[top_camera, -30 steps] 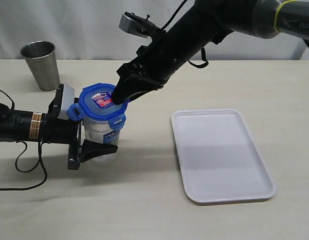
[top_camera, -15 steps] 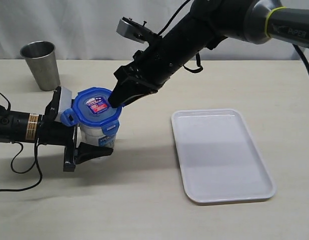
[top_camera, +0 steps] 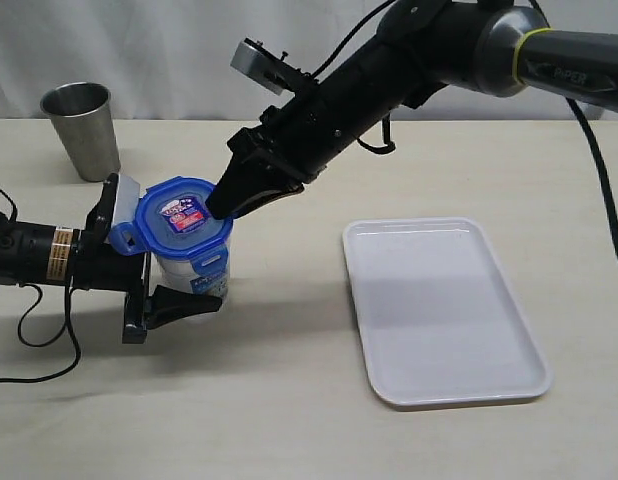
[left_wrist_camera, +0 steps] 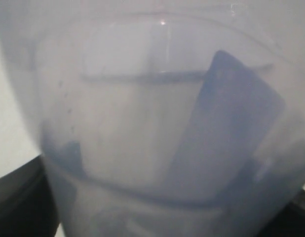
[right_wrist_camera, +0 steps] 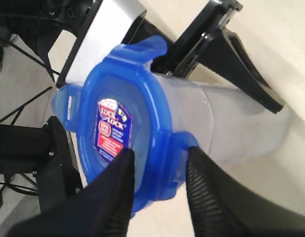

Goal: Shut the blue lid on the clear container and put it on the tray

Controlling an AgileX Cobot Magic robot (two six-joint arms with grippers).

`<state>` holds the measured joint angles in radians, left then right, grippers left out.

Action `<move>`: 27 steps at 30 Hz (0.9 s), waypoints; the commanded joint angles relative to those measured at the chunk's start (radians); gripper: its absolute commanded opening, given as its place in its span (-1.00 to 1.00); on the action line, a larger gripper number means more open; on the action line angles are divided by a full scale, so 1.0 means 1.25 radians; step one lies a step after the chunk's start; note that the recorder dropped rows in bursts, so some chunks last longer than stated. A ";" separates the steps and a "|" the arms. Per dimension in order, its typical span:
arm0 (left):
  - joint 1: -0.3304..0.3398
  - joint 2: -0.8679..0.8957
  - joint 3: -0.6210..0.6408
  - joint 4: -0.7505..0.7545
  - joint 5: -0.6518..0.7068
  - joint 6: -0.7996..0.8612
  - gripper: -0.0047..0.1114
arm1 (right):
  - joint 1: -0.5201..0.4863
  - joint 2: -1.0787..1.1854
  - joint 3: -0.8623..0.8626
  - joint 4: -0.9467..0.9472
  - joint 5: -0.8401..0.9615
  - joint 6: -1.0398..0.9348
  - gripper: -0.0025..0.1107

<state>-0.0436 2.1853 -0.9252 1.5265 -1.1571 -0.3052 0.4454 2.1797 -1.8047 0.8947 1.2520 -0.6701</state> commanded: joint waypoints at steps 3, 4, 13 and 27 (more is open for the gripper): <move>-0.021 -0.006 -0.005 -0.065 -0.051 -0.027 -0.92 | 0.023 0.013 -0.041 -0.116 -0.032 -0.011 -0.17; -0.021 -0.006 -0.005 -0.065 -0.051 -0.030 -0.92 | 0.019 0.004 -0.047 -0.125 -0.042 -0.011 -0.10; -0.021 -0.006 -0.005 -0.070 -0.051 -0.031 -0.92 | 0.015 -0.105 -0.074 -0.190 -0.109 -0.048 -0.01; -0.021 -0.006 -0.005 -0.070 -0.051 -0.031 -0.92 | 0.026 -0.300 0.026 -0.121 -0.074 -0.280 -0.14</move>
<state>-0.0624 2.1853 -0.9252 1.4595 -1.1891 -0.3354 0.4675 1.8429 -1.8321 0.7259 1.1441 -0.9013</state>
